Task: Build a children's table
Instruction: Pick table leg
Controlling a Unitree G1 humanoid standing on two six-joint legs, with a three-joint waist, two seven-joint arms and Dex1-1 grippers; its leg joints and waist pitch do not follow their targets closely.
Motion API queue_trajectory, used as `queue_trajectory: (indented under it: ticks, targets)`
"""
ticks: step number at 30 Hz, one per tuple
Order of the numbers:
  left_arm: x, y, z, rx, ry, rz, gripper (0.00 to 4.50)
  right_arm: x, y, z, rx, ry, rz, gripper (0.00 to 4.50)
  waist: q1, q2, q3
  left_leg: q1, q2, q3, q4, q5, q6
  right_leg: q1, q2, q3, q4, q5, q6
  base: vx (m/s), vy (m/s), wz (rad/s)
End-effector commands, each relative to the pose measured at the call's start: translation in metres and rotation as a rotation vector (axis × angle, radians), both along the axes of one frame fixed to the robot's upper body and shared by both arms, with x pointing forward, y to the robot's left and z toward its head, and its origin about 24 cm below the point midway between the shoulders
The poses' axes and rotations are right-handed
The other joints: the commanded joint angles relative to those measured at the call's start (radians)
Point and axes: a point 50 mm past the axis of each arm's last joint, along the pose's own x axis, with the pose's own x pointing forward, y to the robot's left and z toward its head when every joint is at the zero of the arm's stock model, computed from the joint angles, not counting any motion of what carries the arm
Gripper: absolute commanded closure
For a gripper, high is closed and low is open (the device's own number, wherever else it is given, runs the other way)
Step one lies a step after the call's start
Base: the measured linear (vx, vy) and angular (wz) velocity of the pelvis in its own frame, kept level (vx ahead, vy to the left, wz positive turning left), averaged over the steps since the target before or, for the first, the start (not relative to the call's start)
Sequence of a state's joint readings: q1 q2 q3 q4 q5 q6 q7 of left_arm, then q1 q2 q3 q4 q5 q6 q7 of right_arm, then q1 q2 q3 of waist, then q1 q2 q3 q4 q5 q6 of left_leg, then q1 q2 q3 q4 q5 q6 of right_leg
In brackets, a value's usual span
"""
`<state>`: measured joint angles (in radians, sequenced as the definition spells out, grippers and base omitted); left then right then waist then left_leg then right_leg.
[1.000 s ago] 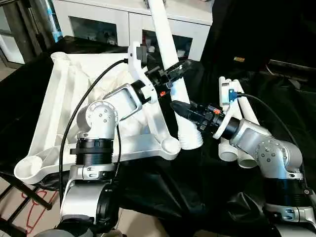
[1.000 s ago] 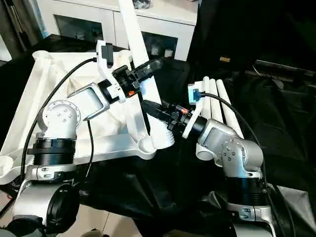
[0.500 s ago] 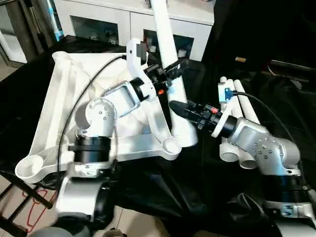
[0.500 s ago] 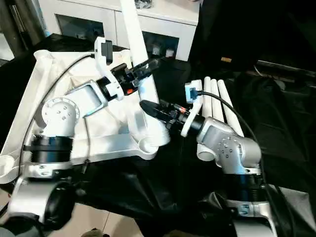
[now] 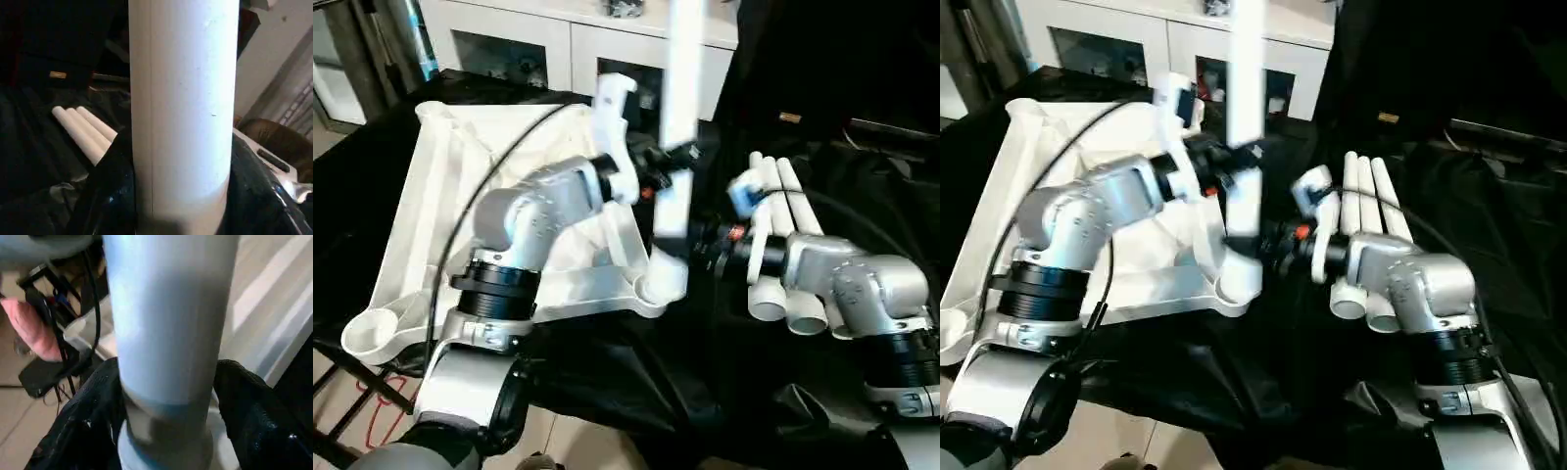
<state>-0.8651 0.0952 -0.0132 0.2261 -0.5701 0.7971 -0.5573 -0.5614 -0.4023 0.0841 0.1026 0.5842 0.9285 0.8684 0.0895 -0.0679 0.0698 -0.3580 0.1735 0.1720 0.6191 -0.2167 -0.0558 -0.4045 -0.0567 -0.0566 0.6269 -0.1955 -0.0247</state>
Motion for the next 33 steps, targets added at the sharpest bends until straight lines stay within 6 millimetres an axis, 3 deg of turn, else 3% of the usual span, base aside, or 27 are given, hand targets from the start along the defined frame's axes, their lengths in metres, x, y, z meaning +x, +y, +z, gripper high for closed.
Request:
queue_trajectory:
  ticks: [1,8,13,21,26,29,31,33]
  targets:
    - [-0.004,-0.006,0.013,0.005,-0.074,-0.036,2.66,0.001,-0.002,0.002,-0.015,-0.005,0.005,1.49,0.004,-0.011,-0.073,0.002,0.053,-0.013,-0.068,0.015,0.037,0.067,-0.092,0.056,-0.067,-0.094,-0.215,0.0,0.0,0.0]
    - [-0.008,-0.007,0.013,0.003,-0.084,-0.076,2.66,0.0,0.001,0.003,0.0,-0.003,0.028,1.49,0.004,-0.011,-0.075,0.0,0.054,-0.014,-0.067,0.036,0.047,0.068,-0.092,0.055,-0.06,-0.053,-0.232,0.0,0.0,0.0]
    - [-0.01,-0.007,0.011,0.004,-0.082,-0.099,2.66,-0.001,0.003,0.001,0.005,0.003,0.03,1.49,0.004,-0.012,-0.074,0.001,0.053,-0.013,-0.067,0.022,0.043,0.068,-0.092,0.055,-0.063,-0.08,-0.226,0.0,0.0,0.0]
    - [-0.014,-0.008,0.008,0.013,-0.069,-0.136,2.66,0.0,0.002,-0.001,0.002,-0.005,0.02,2.26,0.004,-0.01,-0.075,0.001,0.054,-0.014,-0.068,0.025,0.039,0.068,-0.093,0.054,-0.062,-0.076,-0.224,0.0,0.0,0.0]
    - [-0.015,-0.008,0.007,0.016,-0.067,-0.149,2.66,-0.001,0.002,-0.002,0.008,-0.008,0.016,2.52,0.004,-0.002,-0.076,0.001,0.054,-0.015,-0.067,0.029,0.036,0.069,-0.092,0.054,-0.059,-0.049,-0.231,0.0,0.0,0.0]
    - [-0.016,-0.009,0.008,0.022,-0.094,-0.159,2.66,-0.002,0.004,-0.003,0.011,-0.017,0.015,2.55,0.004,-0.004,-0.077,0.001,0.053,-0.014,-0.067,0.028,0.037,0.07,-0.092,0.054,-0.059,-0.042,-0.234,0.0,0.0,0.0]
    - [-0.015,-0.01,0.007,-0.003,-0.071,-0.162,1.96,-0.001,0.005,-0.004,0.015,-0.035,-0.001,2.55,0.004,0.0,-0.077,0.001,0.055,-0.015,-0.067,0.021,0.031,0.07,-0.093,0.054,-0.059,-0.042,-0.237,0.0,0.0,0.0]
    - [-0.014,-0.008,0.007,0.015,-0.083,-0.142,1.93,0.0,0.005,-0.003,0.027,-0.044,-0.021,2.56,0.004,-0.001,-0.077,0.001,0.054,-0.015,-0.068,0.02,0.029,0.07,-0.092,0.054,-0.06,-0.038,-0.238,0.0,0.0,0.0]
